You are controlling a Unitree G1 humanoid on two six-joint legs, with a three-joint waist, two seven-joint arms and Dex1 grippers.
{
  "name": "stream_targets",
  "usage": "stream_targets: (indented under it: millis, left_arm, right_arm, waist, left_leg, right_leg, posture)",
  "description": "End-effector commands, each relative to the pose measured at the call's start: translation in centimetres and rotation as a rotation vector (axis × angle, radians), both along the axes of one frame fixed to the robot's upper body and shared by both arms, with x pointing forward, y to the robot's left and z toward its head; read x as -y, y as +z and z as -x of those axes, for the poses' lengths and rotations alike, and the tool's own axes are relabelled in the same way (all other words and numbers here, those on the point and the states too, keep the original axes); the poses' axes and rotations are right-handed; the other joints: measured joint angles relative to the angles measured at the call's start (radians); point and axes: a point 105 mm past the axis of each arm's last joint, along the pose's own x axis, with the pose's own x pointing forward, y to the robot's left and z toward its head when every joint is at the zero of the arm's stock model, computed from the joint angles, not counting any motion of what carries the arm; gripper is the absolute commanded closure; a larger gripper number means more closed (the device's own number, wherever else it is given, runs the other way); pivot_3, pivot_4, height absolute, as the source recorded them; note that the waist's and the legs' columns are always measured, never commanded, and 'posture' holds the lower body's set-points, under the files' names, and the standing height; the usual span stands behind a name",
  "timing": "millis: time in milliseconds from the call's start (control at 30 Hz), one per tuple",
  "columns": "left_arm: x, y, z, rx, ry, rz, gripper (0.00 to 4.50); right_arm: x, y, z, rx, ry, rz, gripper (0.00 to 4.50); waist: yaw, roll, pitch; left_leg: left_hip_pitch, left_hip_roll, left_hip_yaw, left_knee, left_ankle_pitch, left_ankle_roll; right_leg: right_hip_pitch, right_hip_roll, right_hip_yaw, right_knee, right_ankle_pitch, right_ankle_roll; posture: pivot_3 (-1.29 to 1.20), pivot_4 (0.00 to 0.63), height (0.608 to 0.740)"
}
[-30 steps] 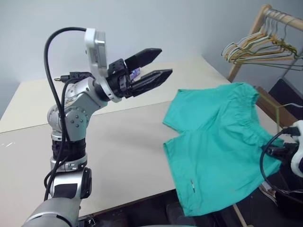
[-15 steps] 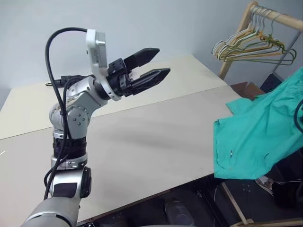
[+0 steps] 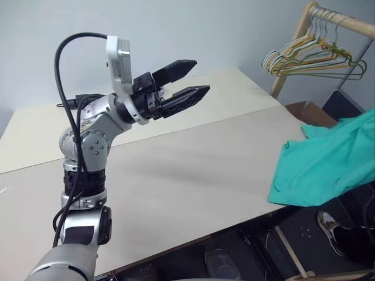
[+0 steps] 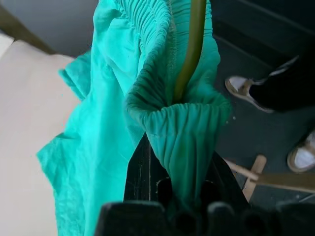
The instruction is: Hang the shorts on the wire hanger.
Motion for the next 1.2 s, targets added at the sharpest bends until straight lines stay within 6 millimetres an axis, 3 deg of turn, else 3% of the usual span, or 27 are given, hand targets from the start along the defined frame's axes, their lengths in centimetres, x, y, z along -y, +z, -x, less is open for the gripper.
stream_targets:
  millis: [33, 333, 533, 733, 967, 1133, 1200]
  left_arm:
    - [-0.1, 0.8, 0.6, 0.059, 0.005, -0.007, 0.02]
    - [-0.1, 1.0, 0.6, 0.066, 0.001, -0.008, 0.02]
    - [-0.1, 1.0, 0.5, 0.063, 0.007, -0.009, 0.02]
    - [-0.2, 0.9, 0.4, 0.062, 0.022, -0.016, 0.0]
    - [-0.5, 1.0, 0.3, 0.076, 0.041, -0.016, 0.0]
    - [-0.7, 1.0, 0.4, 0.084, 0.065, -0.017, 0.0]
    - [-0.8, 0.9, 0.4, 0.084, 0.07, -0.016, 0.0]
  right_arm:
    - [1.9, 2.4, 0.6, 0.114, -0.07, 0.028, 4.45]
    - [3.6, 1.5, 1.1, 0.111, -0.141, -0.004, 4.45]
    - [3.7, 0.0, 1.0, 0.048, -0.132, 0.031, 4.45]
    - [2.9, 0.4, 0.5, 0.046, -0.1, 0.121, 2.44]
    - [3.4, 1.2, 0.4, 0.039, -0.097, 0.253, 0.04]
    - [2.9, 3.4, 0.6, -0.044, -0.1, 0.654, 0.01]
    - [2.3, 4.0, 0.6, -0.022, -0.105, 0.727, 0.01]
  waist:
    - [0.0, 0.001, -0.001]
    - [-0.004, 0.003, -0.002]
    - [-0.004, 0.003, -0.002]
    - [-0.01, 0.003, -0.002]
    - [-0.011, 0.003, -0.003]
    - [-0.009, 0.004, -0.003]
    - [-0.008, 0.004, -0.003]
  left_leg:
    - [0.0, 0.0, 0.0, 0.0, 0.0, 0.0]
    - [0.003, 0.0, 0.005, -0.001, 0.0, 0.0]
    - [0.003, 0.0, 0.006, -0.001, 0.0, 0.0]
    - [0.005, 0.0, 0.009, -0.001, 0.0, 0.0]
    - [0.005, -0.001, 0.01, -0.001, 0.0, 0.0]
    - [0.005, -0.001, 0.012, -0.001, 0.0, 0.0]
    - [0.005, -0.001, 0.012, -0.001, 0.0, 0.0]
  right_leg:
    - [0.0, 0.0, 0.0, 0.0, 0.0, 0.0]
    - [0.0, 0.0, 0.005, 0.0, -0.001, 0.002]
    - [0.0, 0.0, 0.007, -0.001, 0.0, 0.003]
    - [0.0, 0.0, 0.011, -0.001, 0.0, 0.005]
    - [0.0, 0.0, 0.012, -0.002, 0.001, 0.006]
    - [0.0, 0.0, 0.014, -0.001, 0.001, 0.007]
    - [0.0, 0.0, 0.015, -0.001, 0.001, 0.007]
  posture:
    - [-0.28, 0.0, 0.74]
    - [-0.28, 0.0, 0.74]
    - [-0.28, 0.0, 0.74]
    - [-0.27, 0.0, 0.74]
    - [-0.25, 0.0, 0.74]
    - [-0.23, 0.0, 0.74]
    - [-0.22, 0.0, 0.74]
